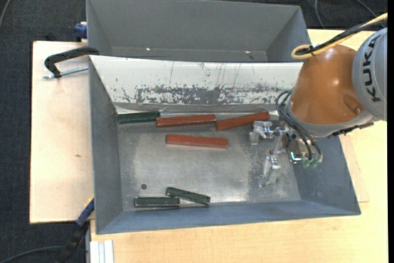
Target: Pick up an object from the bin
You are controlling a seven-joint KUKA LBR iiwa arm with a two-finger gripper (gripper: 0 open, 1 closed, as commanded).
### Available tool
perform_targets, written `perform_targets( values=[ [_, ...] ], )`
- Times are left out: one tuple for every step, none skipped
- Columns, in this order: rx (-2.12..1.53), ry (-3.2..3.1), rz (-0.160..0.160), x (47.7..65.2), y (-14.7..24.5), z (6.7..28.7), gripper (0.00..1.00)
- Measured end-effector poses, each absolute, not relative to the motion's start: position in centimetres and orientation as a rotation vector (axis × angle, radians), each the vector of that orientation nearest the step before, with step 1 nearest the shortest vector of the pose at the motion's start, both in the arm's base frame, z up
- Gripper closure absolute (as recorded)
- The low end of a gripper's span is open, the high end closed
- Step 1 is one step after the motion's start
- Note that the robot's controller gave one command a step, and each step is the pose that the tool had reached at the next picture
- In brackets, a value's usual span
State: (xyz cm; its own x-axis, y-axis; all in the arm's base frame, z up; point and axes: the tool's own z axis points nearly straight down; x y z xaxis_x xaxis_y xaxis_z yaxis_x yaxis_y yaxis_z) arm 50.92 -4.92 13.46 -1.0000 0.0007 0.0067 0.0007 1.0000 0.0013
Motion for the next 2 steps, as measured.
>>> perform_targets(
  values=[
    [-0.168, -3.145, 0.000, 54.5, -8.0, 13.9, 0.00],
    [0.038, -3.148, -0.005, 58.9, -1.0, 6.8, 0.00]
  ],
)
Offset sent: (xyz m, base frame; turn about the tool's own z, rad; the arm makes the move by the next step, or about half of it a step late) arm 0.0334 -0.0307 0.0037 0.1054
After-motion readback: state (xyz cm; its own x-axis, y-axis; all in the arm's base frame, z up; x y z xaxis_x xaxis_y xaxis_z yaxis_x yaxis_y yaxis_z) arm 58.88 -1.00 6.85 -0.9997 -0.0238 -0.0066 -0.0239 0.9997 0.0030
